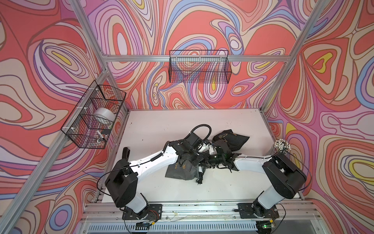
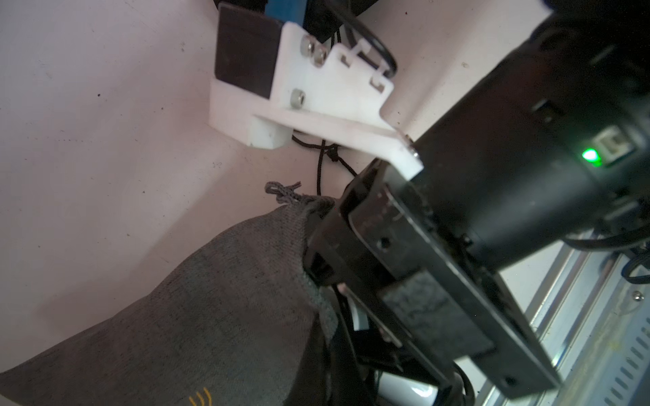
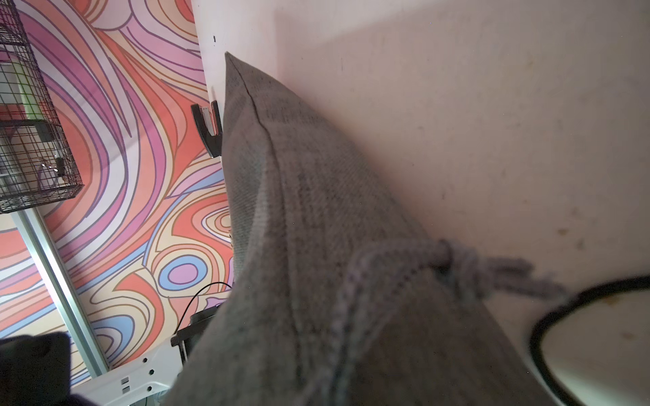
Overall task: Pack away hair dryers
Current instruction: Place the hair dryer in the drawstring bag.
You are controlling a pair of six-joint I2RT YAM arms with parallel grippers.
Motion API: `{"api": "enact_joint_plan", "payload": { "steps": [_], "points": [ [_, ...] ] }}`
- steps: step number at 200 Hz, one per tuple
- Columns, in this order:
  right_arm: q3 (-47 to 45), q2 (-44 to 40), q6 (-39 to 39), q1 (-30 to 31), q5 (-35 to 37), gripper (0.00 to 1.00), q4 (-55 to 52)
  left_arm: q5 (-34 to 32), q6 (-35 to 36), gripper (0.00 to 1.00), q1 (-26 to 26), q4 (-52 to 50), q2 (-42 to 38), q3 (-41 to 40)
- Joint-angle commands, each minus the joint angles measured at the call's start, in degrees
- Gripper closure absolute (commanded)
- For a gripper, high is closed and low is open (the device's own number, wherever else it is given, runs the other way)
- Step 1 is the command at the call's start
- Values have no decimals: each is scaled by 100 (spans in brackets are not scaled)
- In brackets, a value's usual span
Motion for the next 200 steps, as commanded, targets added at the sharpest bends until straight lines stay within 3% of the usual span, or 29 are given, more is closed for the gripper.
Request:
{"api": "enact_joint_plan", "payload": {
  "steps": [1,73,122,200],
  "points": [
    [-77,-251,-130,38,-203,100,288,138,153,100,37,42,-75,235],
    [-208,-151,-26,130,-797,100,1203,754,436,100,36,425,-63,515],
    [-233,-24,337,4,-1064,100,2150,1197,566,100,-20,479,-352,256],
    [-650,514,1804,-408,-1271,100,4736,1417,542,100,-189,606,-729,-100]
  ]
}}
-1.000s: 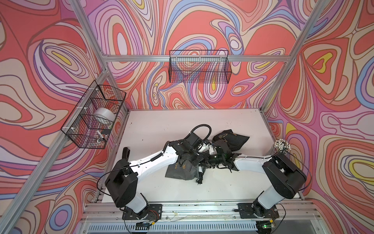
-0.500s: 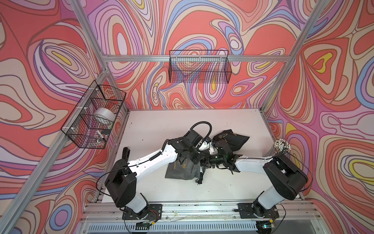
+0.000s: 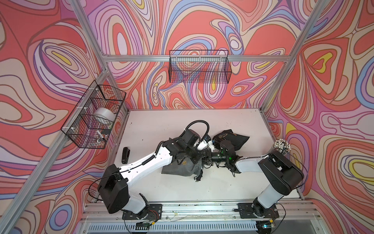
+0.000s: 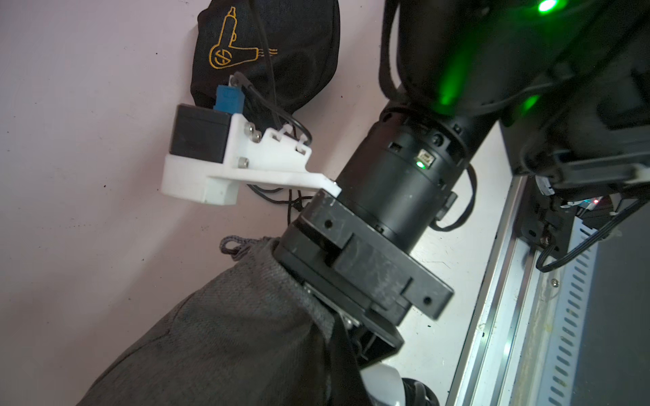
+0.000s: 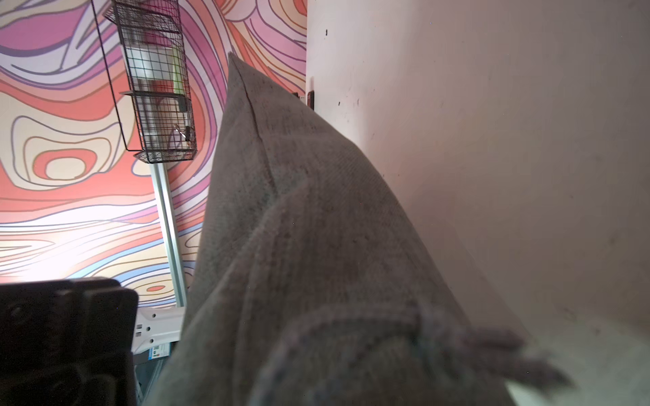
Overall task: Pack away hair dryers
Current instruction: Place the hair dryer in the drawstring bag.
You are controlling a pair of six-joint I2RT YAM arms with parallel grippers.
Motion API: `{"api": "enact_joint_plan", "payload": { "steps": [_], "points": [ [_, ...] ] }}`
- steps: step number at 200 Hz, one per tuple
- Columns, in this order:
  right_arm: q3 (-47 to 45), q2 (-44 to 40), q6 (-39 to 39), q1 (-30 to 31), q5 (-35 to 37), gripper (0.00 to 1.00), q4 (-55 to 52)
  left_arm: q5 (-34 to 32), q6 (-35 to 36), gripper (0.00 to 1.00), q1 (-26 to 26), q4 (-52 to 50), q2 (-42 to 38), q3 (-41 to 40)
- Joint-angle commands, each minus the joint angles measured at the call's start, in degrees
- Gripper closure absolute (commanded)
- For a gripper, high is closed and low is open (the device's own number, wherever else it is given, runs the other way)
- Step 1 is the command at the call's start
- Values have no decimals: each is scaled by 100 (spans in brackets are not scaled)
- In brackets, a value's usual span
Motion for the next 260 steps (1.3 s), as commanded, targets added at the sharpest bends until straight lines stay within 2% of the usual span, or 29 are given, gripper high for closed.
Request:
{"api": "enact_joint_plan", "payload": {
  "steps": [1,66,95,117,180,208,241,260],
  "points": [
    [8,162,711,-54,-78,100,1569,584,112,100,-228,166,-161,-84],
    [-235,483,1541,-186,168,100,3075,598,32,100,-322,84,-260,-293],
    [-313,807,2129,-289,156,100,3874,286,71,100,-324,-64,-428,-570],
    [-370,780,2241,-298,221,100,3827,150,93,100,-321,-154,-510,-737],
    [-78,834,2227,-371,637,100,3313,358,-54,100,-424,-14,-513,-665],
    [112,707,1849,-373,314,100,2667,224,-50,100,-434,-33,-545,-740],
    [499,-66,-83,-186,90,100,-398,-3,-184,100,-429,276,-609,-771],
    [705,-248,-494,-107,-14,100,-1019,-44,-221,100,-387,421,-542,-656]
  ]
}}
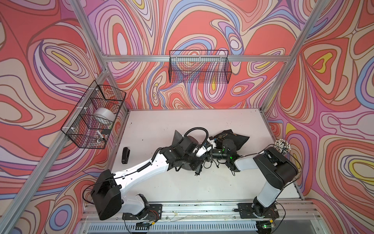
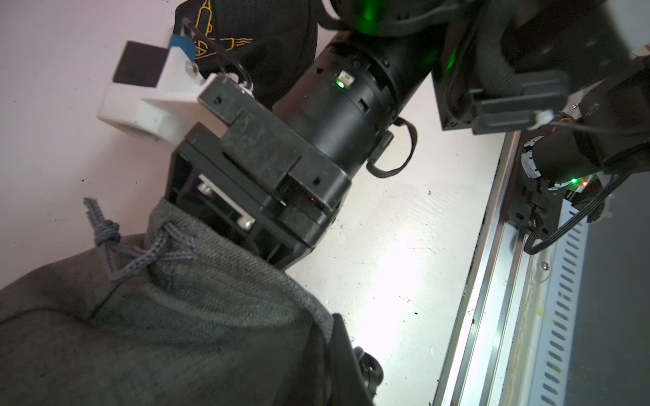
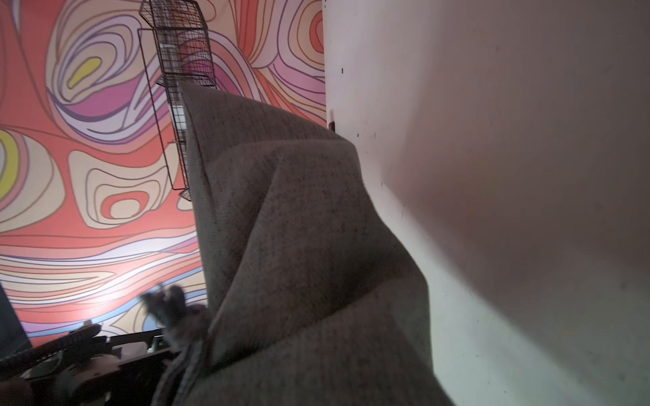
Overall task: Pack away hair dryers
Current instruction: Place the hair dryer in the drawstring bag.
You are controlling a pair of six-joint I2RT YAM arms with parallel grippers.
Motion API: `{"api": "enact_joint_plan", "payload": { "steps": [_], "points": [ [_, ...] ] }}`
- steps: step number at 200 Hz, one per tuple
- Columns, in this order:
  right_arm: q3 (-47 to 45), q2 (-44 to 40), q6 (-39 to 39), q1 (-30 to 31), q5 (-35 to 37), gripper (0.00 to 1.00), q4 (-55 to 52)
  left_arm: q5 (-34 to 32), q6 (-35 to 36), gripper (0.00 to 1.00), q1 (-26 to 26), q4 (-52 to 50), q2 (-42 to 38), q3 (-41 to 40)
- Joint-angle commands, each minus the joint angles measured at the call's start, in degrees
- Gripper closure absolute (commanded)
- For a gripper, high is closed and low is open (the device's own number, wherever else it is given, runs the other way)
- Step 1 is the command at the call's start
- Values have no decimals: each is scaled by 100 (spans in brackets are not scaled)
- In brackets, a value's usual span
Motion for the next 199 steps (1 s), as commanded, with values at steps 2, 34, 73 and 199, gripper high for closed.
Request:
{"api": "enact_joint_plan", "payload": {
  "steps": [2,34,73,199],
  "points": [
    [434,-411,-1084,96,-44,100,-1263,161,-99,100,-98,124,-33,28],
    [482,-441,-1121,98,-68,100,-1348,77,-157,100,9,243,123,188],
    [340,-352,-740,101,129,90,-906,-362,-302,100,50,371,135,164],
    [421,-206,-161,112,936,51,-1855,-930,-524,100,229,92,1,-72]
  ]
}}
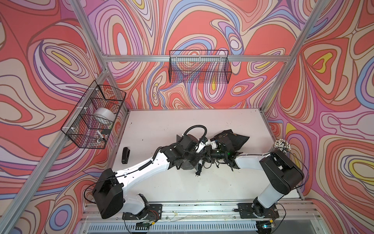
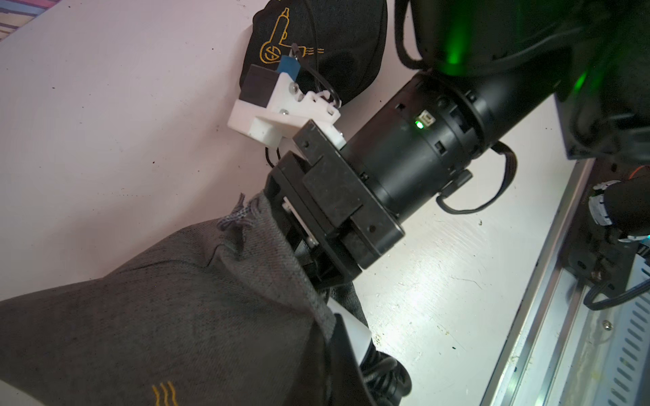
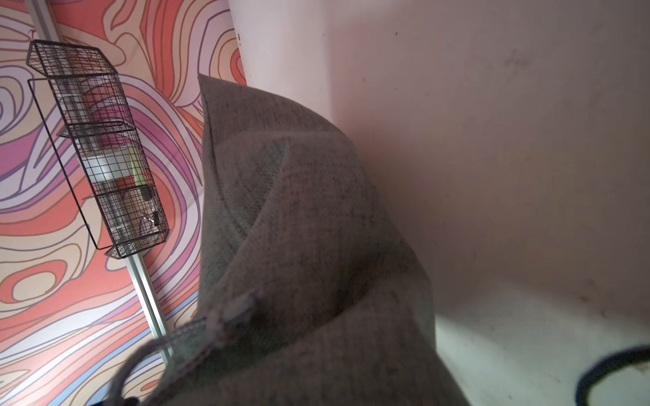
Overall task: Pack away hair dryers
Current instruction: Place the hair dryer in the drawstring bag.
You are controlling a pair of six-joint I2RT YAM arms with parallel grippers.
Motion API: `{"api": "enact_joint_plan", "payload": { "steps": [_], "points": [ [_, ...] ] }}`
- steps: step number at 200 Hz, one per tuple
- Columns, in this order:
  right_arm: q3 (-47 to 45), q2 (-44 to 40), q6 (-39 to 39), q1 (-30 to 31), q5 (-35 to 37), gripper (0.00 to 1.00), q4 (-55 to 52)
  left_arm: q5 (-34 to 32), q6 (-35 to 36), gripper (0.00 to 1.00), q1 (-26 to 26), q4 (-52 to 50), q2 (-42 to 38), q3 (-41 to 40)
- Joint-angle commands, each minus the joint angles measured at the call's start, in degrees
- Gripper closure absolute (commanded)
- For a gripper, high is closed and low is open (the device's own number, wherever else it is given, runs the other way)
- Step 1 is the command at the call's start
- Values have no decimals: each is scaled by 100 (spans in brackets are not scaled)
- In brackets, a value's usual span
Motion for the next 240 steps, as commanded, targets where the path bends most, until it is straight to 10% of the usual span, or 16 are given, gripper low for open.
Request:
{"api": "enact_joint_plan", "payload": {
  "steps": [1,128,240],
  "points": [
    [100,3,145,35,32,51,203,-145,-79,100,85,-133,-113,-93],
    [-192,-801,-571,17,-4,32,-1105,-388,-301,100,391,-641,449,700],
    [-809,-1812,-1654,234,332,46,-2278,-184,-391,100,397,-754,595,1086]
  ]
}}
